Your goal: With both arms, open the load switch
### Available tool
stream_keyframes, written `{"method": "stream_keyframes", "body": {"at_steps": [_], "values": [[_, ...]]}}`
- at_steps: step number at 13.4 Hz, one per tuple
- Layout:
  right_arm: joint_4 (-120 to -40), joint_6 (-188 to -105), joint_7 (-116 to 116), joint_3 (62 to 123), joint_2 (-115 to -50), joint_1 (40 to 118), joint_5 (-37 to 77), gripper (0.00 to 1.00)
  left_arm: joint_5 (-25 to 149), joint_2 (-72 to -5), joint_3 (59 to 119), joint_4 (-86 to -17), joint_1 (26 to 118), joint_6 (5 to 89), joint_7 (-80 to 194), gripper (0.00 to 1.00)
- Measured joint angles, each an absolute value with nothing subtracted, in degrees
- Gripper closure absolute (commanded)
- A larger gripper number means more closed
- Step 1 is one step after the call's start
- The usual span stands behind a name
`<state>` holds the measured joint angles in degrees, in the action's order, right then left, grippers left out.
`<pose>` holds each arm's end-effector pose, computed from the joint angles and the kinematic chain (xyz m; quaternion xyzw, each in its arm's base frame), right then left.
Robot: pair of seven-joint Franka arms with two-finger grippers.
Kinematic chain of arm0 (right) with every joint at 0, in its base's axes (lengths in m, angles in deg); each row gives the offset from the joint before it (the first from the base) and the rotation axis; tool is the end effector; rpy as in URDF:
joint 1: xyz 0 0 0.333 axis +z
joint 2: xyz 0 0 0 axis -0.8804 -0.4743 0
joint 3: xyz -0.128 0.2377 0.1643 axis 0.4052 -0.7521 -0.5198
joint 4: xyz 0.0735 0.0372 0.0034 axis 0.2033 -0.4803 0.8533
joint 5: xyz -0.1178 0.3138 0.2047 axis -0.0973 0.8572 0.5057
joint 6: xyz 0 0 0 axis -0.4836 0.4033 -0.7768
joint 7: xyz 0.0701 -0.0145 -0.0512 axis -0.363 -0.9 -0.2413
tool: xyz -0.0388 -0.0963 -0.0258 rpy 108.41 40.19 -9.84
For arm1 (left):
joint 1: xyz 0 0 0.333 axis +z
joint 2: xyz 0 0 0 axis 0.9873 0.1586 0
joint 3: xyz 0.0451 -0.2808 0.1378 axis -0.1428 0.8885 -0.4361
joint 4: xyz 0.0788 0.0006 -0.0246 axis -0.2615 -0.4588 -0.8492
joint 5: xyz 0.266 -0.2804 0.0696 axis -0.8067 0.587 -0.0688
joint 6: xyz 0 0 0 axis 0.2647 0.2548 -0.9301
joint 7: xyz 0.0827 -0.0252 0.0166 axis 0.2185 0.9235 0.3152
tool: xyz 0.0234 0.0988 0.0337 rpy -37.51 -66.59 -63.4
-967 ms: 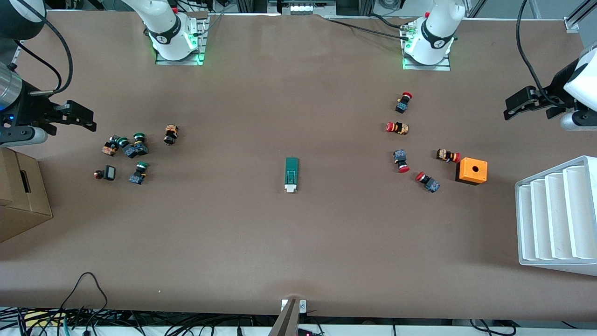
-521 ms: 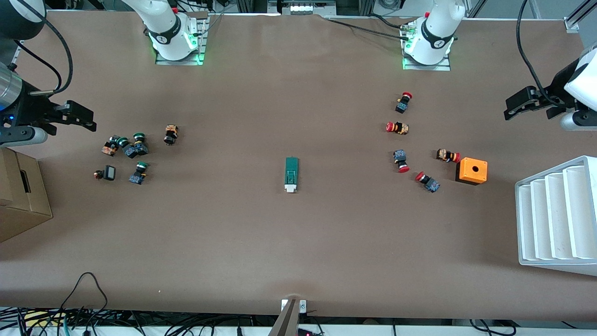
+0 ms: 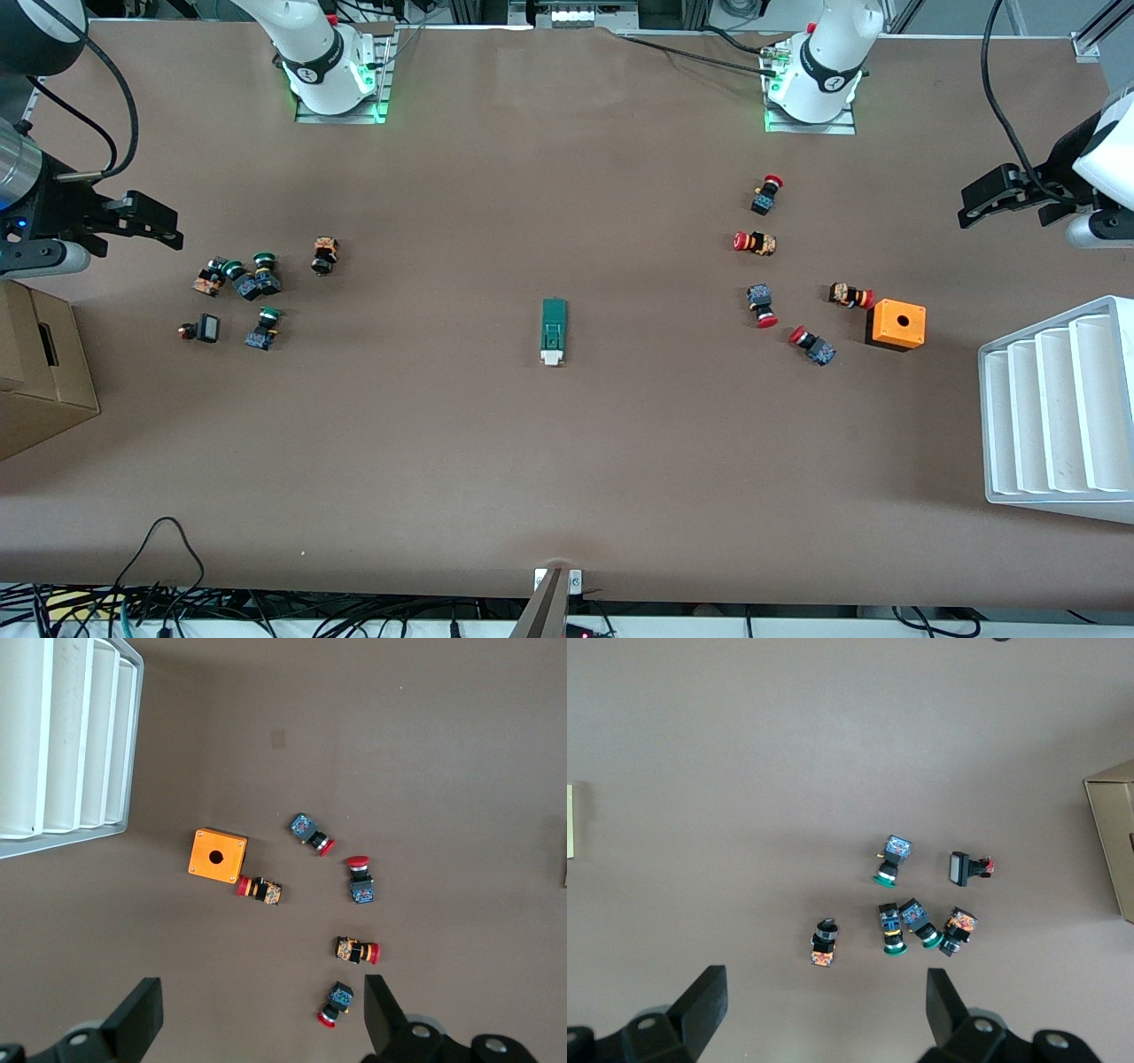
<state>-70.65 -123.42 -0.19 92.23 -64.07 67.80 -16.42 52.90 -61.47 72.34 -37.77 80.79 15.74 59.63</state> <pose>0.5848 0.0150 0.5800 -0.9984 -0.0531 0.0193 0.0041 0.5611 -0.0169 0.6250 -0.9994 -0.0207 0.0264 0.0004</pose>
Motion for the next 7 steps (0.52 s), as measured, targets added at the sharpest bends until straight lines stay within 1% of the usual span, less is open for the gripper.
{"method": "stream_keyframes", "body": {"at_steps": [3,7], "values": [[-70.1,-124.2,-0.1,92.4,-64.3,67.7,-16.4,0.01,52.9,-61.5,72.3,-37.8,80.8,16.1,59.6,0.0],[-66.1,-124.8,0.7,92.5,-67.1,67.6,-16.4,0.01,52.9,-61.8,72.3,-38.6,80.9,17.3,59.6,0.0]]}}
